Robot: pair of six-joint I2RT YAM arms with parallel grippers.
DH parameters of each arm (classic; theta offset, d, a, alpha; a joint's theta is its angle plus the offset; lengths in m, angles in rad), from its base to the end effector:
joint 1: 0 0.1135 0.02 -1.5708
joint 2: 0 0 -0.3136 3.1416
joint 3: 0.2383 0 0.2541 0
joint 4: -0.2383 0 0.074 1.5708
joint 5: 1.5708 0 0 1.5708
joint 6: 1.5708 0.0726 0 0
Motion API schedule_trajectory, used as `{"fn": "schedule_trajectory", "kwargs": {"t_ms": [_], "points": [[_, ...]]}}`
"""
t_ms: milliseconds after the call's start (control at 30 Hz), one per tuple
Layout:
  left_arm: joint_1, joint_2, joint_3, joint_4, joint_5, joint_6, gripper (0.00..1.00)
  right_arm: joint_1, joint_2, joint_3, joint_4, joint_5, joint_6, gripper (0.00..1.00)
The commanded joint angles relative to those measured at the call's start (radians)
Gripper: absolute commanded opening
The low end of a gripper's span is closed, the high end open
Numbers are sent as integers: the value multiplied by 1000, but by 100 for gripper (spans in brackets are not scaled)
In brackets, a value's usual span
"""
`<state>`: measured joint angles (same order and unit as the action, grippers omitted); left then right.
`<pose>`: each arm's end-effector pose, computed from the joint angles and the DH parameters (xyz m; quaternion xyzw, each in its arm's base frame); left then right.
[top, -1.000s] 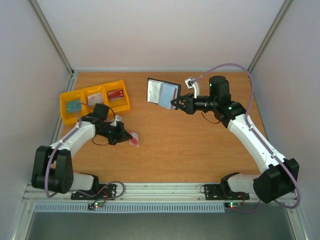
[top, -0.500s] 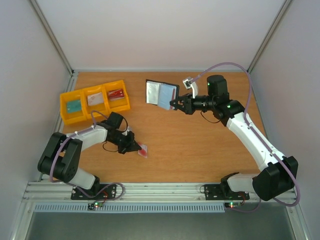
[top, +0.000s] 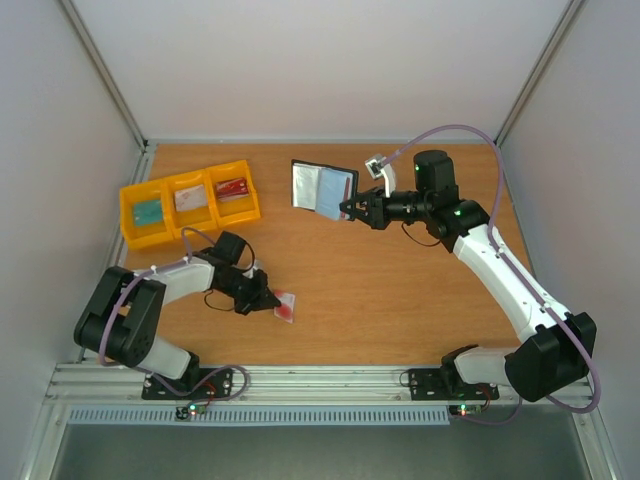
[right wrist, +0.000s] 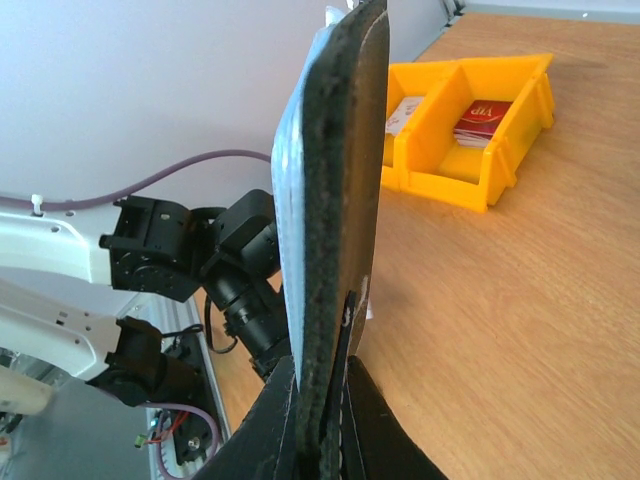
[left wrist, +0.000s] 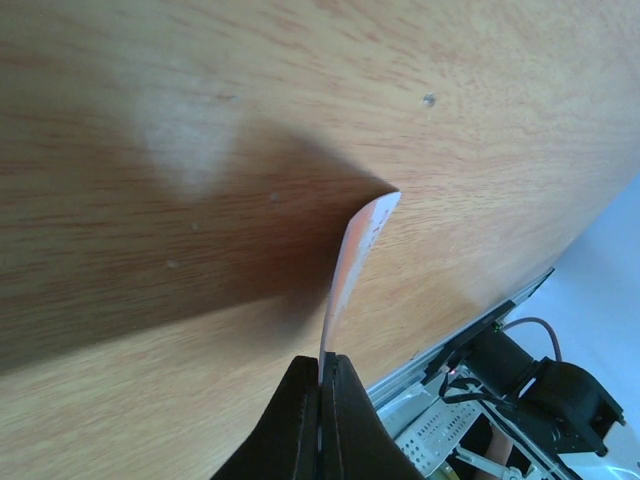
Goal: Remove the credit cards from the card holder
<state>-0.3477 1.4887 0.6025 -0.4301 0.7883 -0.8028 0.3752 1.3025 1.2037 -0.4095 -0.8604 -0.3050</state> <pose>0.1972 -0.1262 0.1515 0.1591 -0.9032 0.3834 0.1089 0.2538 0.1591 0.3922 -0.4606 0.6683 0.3755 0.4475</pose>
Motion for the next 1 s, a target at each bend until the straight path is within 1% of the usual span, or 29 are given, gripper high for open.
{"fn": "schedule_trajectory", "kwargs": {"t_ms": [0, 200, 300, 400, 467, 567, 633, 700, 833, 900, 967], "points": [[-5, -9, -36, -26, -71, 11, 0, 7, -11, 28, 7, -11, -18, 1], [-6, -7, -39, -31, -80, 7, 1, 7, -11, 28, 1, -13, -22, 1], [-5, -11, -42, -31, -81, 5, 7, 7, -13, 28, 3, -14, -23, 1], [-5, -19, -46, -32, -83, 4, 19, 7, -12, 30, 3, -15, -20, 1], [-5, -27, -46, -38, -90, 2, 33, 8, -14, 30, 3, -16, -20, 1], [-2, -61, -43, -80, -116, 11, 56, 9, -16, 30, 3, -26, -17, 1], [14, -115, -41, -126, -142, 27, 65, 13, -19, 33, 2, -47, -16, 1], [58, -180, -48, -165, -159, 58, 69, 20, -21, 40, -2, -78, -16, 1], [198, -345, -53, -216, -157, 111, 72, 51, -27, 75, -43, -111, -48, 1], [248, -420, -14, -211, -110, 144, 72, 67, -26, 96, -66, -105, -56, 1], [261, -457, 80, -247, -42, 213, 72, 79, -20, 118, -78, -115, -53, 1]]}}
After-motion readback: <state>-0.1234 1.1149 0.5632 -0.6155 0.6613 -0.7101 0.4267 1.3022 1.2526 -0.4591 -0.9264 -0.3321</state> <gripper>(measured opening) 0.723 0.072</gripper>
